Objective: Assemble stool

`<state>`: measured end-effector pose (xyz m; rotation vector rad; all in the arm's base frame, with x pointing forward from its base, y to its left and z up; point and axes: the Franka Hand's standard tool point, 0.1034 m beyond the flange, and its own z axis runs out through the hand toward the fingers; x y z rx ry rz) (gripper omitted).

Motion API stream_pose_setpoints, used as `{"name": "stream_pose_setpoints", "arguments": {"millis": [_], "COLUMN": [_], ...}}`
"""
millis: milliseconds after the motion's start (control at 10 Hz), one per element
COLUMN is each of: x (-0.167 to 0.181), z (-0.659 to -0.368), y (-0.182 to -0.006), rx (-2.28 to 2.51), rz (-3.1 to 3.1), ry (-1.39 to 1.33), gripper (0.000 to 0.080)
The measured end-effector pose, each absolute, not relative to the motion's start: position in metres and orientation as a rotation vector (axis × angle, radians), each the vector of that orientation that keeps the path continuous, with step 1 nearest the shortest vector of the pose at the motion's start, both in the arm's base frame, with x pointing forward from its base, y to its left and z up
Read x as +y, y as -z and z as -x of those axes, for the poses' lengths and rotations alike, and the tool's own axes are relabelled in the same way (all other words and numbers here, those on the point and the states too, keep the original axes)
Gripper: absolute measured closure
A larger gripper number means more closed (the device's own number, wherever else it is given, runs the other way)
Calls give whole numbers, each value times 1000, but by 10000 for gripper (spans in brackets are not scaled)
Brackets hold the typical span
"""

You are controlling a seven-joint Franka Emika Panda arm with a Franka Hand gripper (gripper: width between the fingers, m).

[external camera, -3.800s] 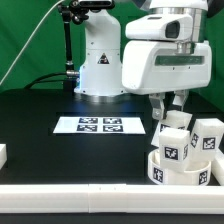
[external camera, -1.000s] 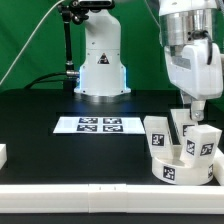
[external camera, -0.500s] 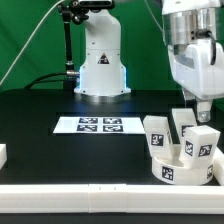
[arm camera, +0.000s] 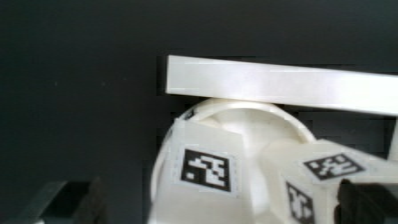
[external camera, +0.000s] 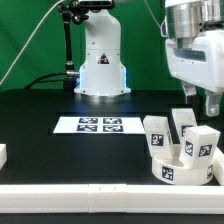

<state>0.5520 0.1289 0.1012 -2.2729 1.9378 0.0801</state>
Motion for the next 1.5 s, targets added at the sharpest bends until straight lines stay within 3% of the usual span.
{"name": "stream_pose_setpoints", "arguments": {"millis": [700,900,1200,1500], "x": [129,132,133,132], "z": [-557,-555,-560,-559], "y": [-103,-103,-118,-115], "rx": [943,805,651,532], "rz": [2839,2910,2954,2980], "ry": [-3,7,-11,-2], "gripper": [151,151,151,151]}}
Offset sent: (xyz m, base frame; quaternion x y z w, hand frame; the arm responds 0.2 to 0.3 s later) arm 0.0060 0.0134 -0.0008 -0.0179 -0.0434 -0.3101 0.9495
